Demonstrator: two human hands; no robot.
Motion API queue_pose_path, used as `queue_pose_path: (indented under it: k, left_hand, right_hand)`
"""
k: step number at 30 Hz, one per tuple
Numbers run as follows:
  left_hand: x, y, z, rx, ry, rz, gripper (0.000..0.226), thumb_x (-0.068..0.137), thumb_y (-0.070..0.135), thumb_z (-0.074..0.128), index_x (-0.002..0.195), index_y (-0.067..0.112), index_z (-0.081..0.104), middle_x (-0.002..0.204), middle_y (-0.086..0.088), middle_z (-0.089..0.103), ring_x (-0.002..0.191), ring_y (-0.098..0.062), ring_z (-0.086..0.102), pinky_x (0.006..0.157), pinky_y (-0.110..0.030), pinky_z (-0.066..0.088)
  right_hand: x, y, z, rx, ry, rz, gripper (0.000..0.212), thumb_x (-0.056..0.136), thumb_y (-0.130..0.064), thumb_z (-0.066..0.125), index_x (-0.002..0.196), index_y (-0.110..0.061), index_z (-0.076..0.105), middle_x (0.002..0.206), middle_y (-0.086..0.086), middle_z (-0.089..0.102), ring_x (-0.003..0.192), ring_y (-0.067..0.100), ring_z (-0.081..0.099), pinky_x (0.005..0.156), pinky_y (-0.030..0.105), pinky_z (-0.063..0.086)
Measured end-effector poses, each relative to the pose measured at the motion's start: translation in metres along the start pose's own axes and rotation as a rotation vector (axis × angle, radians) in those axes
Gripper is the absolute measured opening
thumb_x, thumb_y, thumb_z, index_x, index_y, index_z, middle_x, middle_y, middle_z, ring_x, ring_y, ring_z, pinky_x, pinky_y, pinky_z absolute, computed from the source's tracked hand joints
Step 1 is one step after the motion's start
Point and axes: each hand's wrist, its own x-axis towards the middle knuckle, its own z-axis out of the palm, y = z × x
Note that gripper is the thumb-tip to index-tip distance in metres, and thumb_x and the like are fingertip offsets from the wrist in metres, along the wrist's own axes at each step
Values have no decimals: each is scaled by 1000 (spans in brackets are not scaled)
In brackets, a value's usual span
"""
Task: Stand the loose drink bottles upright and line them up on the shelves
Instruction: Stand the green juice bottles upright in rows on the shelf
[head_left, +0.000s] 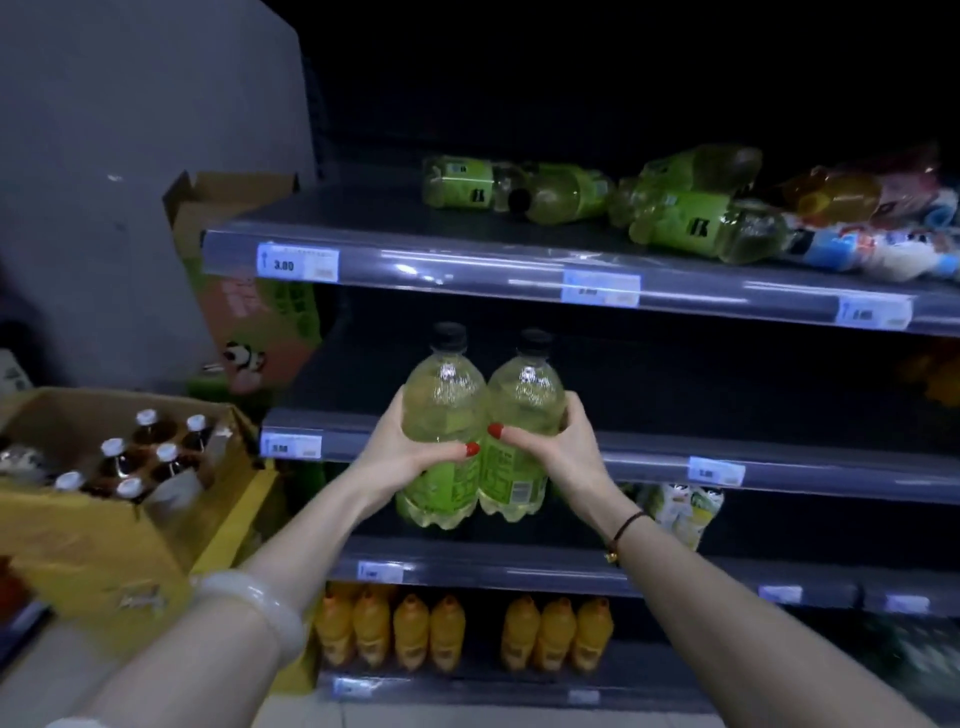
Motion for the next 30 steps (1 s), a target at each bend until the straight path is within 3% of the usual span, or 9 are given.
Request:
queue_pose_path:
  k: [2, 5, 8, 13, 20, 24, 27, 30]
  left_hand:
    - [5, -30, -8, 31, -55, -55, 103, 44, 30, 93, 134, 31, 42, 123, 3, 62, 113, -14, 60, 101, -40, 47]
    - [7, -78, -8, 21, -92, -114, 101, 43, 27, 93, 132, 28, 45, 117, 4, 66, 109, -14, 63, 98, -39, 49]
    - [9, -131, 3, 23, -112, -171, 104, 39, 27, 94, 131, 28, 46, 117, 1, 66, 109, -16, 63, 96, -39, 51]
    - [21, -219, 38, 95, -125, -202, 110, 31, 37, 93, 130, 27, 47, 117, 5, 64, 110, -13, 60, 101, -42, 47]
    - [77, -316, 91, 142, -16, -149, 91, 49, 15, 93, 127, 25, 47, 116, 5, 60, 111, -15, 57, 101, -37, 46]
    - [126, -353, 114, 147, 37, -177, 98, 39, 36, 94, 124, 14, 49, 117, 0, 61, 109, -18, 59, 97, -36, 49]
    - [159, -379, 125, 126, 60, -230, 63, 53, 24, 91, 106, 12, 59, 98, 0, 68, 91, -12, 65, 79, -22, 53]
    - [182, -401, 138, 85, 124, -219, 83, 57, 19, 90, 128, 8, 49, 114, -4, 66, 105, -20, 63, 91, -29, 52]
  right_hand:
    - [-2, 25, 10, 7, -12, 18, 62, 67, -16, 86, 115, -19, 47, 104, -8, 65, 91, 0, 64, 74, 15, 52]
    - [-4, 66, 17, 12, -11, 36, 64, 68, -12, 84, 118, -21, 45, 106, -9, 64, 95, 1, 63, 67, 11, 51]
    - [-4, 116, 16, 3, 23, 65, 66, 66, -10, 86, 117, -22, 46, 107, -5, 65, 99, 9, 65, 70, 16, 52]
    - [6, 209, 5, -3, 79, 86, 64, 66, -9, 86, 116, -20, 48, 111, -1, 66, 98, 8, 66, 76, 21, 54]
    - [56, 323, -14, -21, 163, 26, 66, 63, -10, 87, 116, -19, 49, 108, -3, 66, 99, 9, 65, 76, 19, 53]
    - [99, 367, -25, -43, 181, -14, 68, 62, -15, 89, 116, -21, 49, 109, -4, 66, 101, 11, 64, 88, 31, 53]
    - [124, 392, -27, -18, 180, -15, 71, 64, -10, 87, 120, -22, 44, 106, -7, 65, 99, 6, 63, 81, 21, 51]
    - [147, 417, -28, 5, 171, -22, 70, 68, -5, 84, 118, -24, 39, 103, -8, 63, 92, 3, 61, 69, 11, 50]
